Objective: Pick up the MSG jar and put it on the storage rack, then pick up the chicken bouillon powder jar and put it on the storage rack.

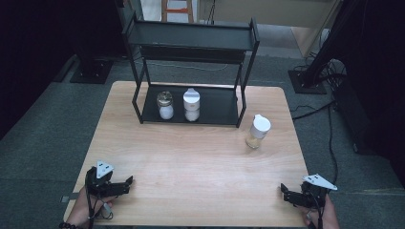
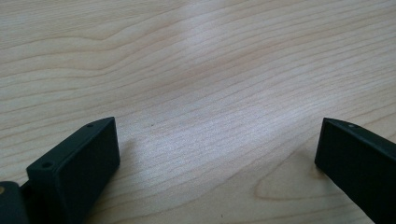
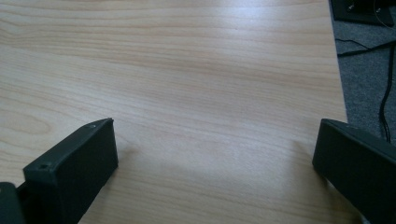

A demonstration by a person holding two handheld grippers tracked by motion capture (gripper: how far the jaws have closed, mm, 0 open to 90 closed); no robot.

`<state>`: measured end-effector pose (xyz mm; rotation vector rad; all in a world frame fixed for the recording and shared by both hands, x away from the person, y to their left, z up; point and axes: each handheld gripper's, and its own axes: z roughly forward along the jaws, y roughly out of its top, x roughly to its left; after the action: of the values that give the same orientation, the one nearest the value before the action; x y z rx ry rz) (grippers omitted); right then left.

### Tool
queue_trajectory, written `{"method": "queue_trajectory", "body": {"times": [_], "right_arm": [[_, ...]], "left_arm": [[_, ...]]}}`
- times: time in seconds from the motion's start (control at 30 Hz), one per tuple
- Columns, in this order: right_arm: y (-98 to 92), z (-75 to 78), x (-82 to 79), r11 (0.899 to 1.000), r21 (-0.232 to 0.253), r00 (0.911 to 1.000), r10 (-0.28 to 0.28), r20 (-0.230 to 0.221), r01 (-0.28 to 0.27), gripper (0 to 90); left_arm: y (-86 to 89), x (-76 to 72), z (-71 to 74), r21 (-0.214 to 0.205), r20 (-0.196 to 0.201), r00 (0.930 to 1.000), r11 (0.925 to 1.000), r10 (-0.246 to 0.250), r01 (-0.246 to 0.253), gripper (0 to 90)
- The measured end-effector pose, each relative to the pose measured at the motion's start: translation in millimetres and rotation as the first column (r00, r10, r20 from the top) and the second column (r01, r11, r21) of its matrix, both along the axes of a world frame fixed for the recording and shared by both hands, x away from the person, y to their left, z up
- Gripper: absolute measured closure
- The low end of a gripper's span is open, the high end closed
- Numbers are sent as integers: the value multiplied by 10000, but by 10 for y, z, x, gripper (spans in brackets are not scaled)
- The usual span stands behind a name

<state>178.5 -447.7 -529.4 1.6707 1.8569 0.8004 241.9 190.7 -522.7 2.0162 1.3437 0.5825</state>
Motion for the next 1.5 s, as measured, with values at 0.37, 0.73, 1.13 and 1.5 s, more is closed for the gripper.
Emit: {"method": "queue_trajectory", "body": {"times": [0.37,0.73,1.13,1.5], "right_arm": [[-117,-8,-93,9996,24,9996,-276,74,276,0],[-119,3,-74,9997,17,9997,-238,-63,238,0],[-113,38,-30,9999,-29,9987,-165,-479,163,0],[-108,48,-11,9998,-86,9982,-180,-575,175,0]], "left_arm": [[0,0,0,-3,2,10000,10000,3,-3,0],[0,0,0,-5,3,10000,10000,13,-13,0],[-1,-1,0,-3,7,10000,10000,25,-25,0],[0,-1,0,-1,6,10000,10000,21,-21,0]]}}
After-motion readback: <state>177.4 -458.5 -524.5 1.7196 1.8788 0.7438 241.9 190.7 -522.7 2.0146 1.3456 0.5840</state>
